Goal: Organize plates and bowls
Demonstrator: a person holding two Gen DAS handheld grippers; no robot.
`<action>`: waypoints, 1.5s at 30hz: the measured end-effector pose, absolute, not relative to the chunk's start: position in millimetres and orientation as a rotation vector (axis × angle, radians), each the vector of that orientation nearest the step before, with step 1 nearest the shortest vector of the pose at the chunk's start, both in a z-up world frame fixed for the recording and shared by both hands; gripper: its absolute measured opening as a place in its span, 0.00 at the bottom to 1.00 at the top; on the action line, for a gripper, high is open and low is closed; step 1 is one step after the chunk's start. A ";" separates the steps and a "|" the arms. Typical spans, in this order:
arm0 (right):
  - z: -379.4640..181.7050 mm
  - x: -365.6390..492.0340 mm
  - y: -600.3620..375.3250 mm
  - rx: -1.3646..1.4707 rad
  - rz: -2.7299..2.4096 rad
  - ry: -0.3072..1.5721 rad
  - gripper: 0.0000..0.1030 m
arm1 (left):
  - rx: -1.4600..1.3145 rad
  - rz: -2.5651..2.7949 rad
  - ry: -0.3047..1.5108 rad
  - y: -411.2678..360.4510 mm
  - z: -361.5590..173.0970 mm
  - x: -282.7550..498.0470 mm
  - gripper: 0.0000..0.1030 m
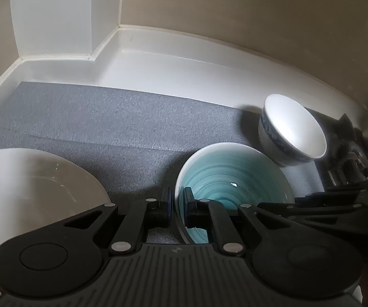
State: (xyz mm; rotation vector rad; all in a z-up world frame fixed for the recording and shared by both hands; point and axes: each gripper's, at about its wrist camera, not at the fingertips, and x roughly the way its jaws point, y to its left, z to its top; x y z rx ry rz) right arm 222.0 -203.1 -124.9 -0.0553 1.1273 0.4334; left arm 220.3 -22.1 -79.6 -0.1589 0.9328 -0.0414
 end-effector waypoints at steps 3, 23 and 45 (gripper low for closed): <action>-125.9 222.1 -204.1 -0.048 0.432 1.127 0.17 | -0.137 -0.038 0.923 -23.9 -78.8 219.3 0.06; -111.7 213.2 -210.3 -0.017 0.413 1.079 0.15 | -0.137 -0.069 0.893 -18.8 -70.0 212.6 0.05; -52.6 145.8 -232.4 0.102 0.263 0.979 0.14 | -0.036 -0.260 0.789 -33.0 -14.6 167.1 0.05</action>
